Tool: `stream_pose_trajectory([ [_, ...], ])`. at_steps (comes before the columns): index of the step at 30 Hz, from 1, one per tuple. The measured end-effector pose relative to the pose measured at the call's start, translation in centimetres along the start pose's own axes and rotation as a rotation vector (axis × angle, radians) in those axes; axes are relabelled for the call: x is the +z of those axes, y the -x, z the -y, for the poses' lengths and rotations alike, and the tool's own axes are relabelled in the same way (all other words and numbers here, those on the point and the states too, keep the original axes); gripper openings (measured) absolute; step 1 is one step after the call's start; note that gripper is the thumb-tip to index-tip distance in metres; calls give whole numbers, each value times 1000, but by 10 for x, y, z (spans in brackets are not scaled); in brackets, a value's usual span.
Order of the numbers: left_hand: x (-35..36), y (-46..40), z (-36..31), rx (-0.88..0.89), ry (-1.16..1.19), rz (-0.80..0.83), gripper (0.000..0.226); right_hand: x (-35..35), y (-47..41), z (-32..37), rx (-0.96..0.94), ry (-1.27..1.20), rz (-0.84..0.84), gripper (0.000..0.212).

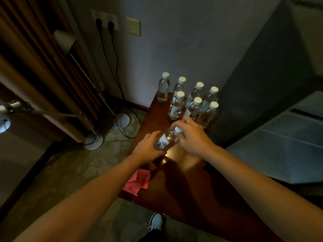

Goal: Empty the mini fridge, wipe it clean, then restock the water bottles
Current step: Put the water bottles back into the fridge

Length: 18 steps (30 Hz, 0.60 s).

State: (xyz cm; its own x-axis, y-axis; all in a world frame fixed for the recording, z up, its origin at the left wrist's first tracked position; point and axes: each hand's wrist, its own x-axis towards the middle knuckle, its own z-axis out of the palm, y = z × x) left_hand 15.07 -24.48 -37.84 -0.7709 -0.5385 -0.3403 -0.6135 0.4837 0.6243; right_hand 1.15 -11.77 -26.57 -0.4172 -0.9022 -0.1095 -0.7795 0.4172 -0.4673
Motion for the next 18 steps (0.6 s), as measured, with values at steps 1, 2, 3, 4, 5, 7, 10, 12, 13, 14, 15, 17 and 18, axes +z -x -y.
stream_pose_trajectory([
  [1, 6, 1, -6, 29, 3, 24, 88, -2, 10, -4, 13, -20, -6, 23],
  [2, 12, 3, -12, 60, 16, 43, 78, -3, 21, -8, 26, -40, -12, 23],
  [3, 18, 4, -18, 86, 39, 56, 67, -5, 30, -12, 39, -59, -24, 23],
  [4, 25, 6, -25, 106, 60, 71, 58, -7, 39, -17, 56, -80, -44, 24],
  [5, 31, 7, -31, 123, 73, 87, 54, -9, 47, -21, 80, -105, -76, 26],
  [7, 44, 9, -44, 147, 98, 102, 54, -18, 60, -27, 152, -197, -175, 34],
  [10, 60, 12, -65, 168, 163, 126, 59, -28, 76, -35, 295, -424, -326, 48],
  [12, 66, 14, -78, 191, 170, 131, 58, -29, 87, -42, 367, -557, -369, 56],
  [13, 68, 15, -84, 211, 159, 130, 56, -28, 94, -46, 402, -587, -384, 59],
  [14, 70, 15, -89, 229, 147, 131, 54, -26, 100, -50, 435, -616, -395, 60],
  [15, 71, 16, -94, 246, 140, 140, 52, -23, 108, -54, 463, -655, -402, 60],
  [17, 76, 18, -107, 277, 144, 160, 52, -16, 122, -62, 513, -757, -392, 58],
  [18, 79, 19, -113, 299, 143, 155, 53, -10, 128, -66, 536, -793, -376, 58],
])
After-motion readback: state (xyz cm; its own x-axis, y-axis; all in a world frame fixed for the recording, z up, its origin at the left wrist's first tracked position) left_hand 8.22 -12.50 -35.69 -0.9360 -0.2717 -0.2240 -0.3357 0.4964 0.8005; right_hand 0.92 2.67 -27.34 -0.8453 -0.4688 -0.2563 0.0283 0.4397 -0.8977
